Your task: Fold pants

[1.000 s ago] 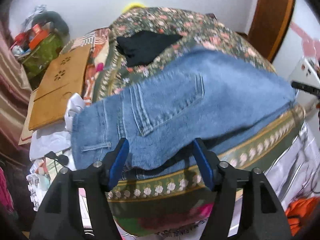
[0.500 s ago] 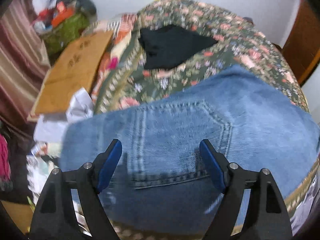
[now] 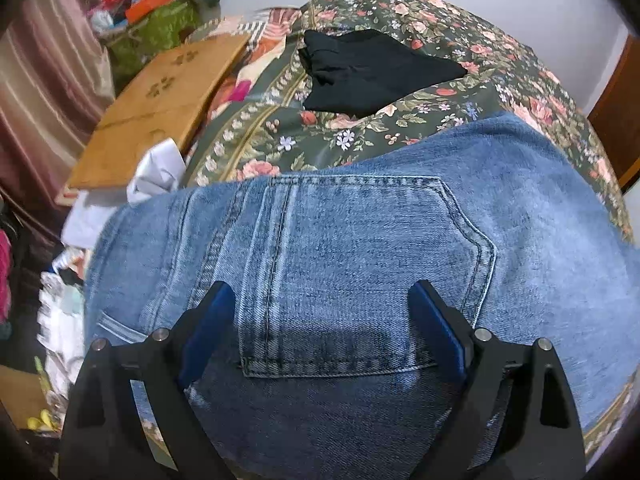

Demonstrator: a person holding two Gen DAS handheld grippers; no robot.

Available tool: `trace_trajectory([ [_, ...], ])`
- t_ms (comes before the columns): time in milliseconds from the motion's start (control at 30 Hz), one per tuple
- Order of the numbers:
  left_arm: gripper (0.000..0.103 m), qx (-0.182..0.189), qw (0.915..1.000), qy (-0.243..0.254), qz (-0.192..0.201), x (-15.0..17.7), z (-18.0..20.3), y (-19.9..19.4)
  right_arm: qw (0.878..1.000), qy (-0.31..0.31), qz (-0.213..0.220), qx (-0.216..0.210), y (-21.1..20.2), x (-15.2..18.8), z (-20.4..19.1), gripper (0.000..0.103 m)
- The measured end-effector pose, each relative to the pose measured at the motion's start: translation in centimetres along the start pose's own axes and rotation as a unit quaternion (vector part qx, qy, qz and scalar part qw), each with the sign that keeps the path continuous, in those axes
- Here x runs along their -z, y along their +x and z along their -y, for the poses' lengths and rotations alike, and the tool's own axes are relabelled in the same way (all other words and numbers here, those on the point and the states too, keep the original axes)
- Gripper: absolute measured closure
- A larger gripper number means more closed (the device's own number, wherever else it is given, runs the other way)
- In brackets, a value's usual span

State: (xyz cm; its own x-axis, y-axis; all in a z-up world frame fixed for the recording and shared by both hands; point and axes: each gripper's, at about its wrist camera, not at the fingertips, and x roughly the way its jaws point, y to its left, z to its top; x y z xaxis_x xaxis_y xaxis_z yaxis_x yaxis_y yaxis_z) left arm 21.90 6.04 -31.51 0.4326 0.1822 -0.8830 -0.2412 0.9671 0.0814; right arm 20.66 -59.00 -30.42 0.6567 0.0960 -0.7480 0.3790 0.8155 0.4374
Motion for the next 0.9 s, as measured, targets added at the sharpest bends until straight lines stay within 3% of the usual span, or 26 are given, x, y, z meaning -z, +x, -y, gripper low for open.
trace_trajectory([
  [133,0.012,-0.027,0.9993,0.024,0.014,0.1,0.8,-0.4,0.998,-0.033,0.044,-0.025,-2.2,-2.5,-2.5,0.094],
  [267,0.012,-0.035,0.9987,0.030,0.021,0.3,0.9,-0.5,0.995,-0.077,0.067,-0.008,-3.4,-2.7,-3.7,0.094],
  [367,0.012,-0.036,0.9985,0.031,0.025,0.5,0.9,-0.6,0.996,-0.074,0.042,0.008,-2.0,-1.3,-2.2,0.093],
  [533,0.012,-0.038,0.9983,0.038,0.024,0.5,1.0,-0.6,0.996,-0.056,-0.049,0.057,1.2,2.1,1.6,0.089],
  [633,0.012,-0.049,0.9972,0.052,0.024,0.5,1.2,-0.8,0.995,-0.054,-0.055,0.066,0.2,2.6,1.9,0.086],
  [767,0.013,-0.055,0.9957,0.064,0.038,0.3,1.8,-2.1,0.995,-0.073,-0.021,0.061,-2.5,1.5,-0.4,0.059],
  [900,0.013,-0.031,0.9957,0.068,0.055,0.5,2.9,-3.7,0.992,-0.124,0.008,0.038,-3.9,1.5,-4.5,0.055],
])
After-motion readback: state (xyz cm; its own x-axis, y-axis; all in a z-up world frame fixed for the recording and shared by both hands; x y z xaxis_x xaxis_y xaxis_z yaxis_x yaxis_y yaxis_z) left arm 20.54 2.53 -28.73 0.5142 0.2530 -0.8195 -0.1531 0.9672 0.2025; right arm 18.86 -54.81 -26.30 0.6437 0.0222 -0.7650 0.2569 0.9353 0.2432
